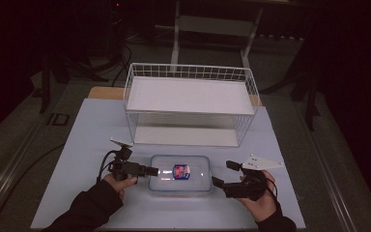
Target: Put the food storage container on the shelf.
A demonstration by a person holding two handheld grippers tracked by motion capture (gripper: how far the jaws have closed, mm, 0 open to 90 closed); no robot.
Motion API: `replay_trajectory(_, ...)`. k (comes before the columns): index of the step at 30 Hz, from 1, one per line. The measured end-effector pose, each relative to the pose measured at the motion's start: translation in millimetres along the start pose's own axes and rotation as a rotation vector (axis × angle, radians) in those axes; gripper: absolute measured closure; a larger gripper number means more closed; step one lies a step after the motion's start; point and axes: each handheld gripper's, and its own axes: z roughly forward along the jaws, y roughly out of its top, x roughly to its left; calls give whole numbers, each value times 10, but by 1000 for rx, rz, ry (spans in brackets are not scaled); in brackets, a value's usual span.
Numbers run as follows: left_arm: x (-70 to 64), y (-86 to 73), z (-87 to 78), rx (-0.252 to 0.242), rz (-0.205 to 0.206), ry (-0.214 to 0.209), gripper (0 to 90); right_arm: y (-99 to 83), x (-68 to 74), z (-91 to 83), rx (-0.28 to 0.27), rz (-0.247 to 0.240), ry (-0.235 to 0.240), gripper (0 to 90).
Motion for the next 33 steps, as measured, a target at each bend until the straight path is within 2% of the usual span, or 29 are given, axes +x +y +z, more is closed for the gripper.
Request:
replay_trajectory(2, 22, -2, 8, 2, 5, -13, 269, -9, -4, 3, 10, 7, 3, 170)
replay_trajectory(3, 40, -1, 17, 14, -3, -47, 323, -14, -9, 4, 14, 8, 0, 170)
replay_trajectory(4, 40, -1, 17, 14, -3, -47, 389, -14, -9, 4, 14, 8, 0, 170)
replay_trajectory(6, 60, -7, 0, 15, 6, -61, 402, -27, -29, 8, 22, 17, -6, 170)
replay_trajectory(8, 69, -5, -26, 7, 10, -69, 486, -31, -38, 11, 28, 15, -11, 170)
replay_trajectory(11, 75, -18, -37, 6, 15, -75, 493, -45, -70, 24, 39, 43, -5, 173)
replay_trajectory(16, 44, -59, -57, -2, 47, -80, 511, -93, -108, 101, 80, 92, 14, 181)
replay_trajectory(20, -29, -112, -87, -10, 102, -75, 536, -147, -145, 186, 120, 147, 30, 188)
replay_trajectory(22, -51, -142, -100, -13, 128, -79, 550, -171, -176, 222, 134, 185, 55, 188)
replay_trajectory(24, -76, -172, -109, -19, 157, -74, 554, -196, -226, 253, 144, 245, 101, 191)
replay_trajectory(27, -90, -208, -124, -26, 176, -81, 565, -226, -292, 279, 155, 303, 133, 221)
replay_trajectory(33, -136, -256, -139, -27, 212, -68, 570, -267, -328, 347, 186, 376, 190, 334)
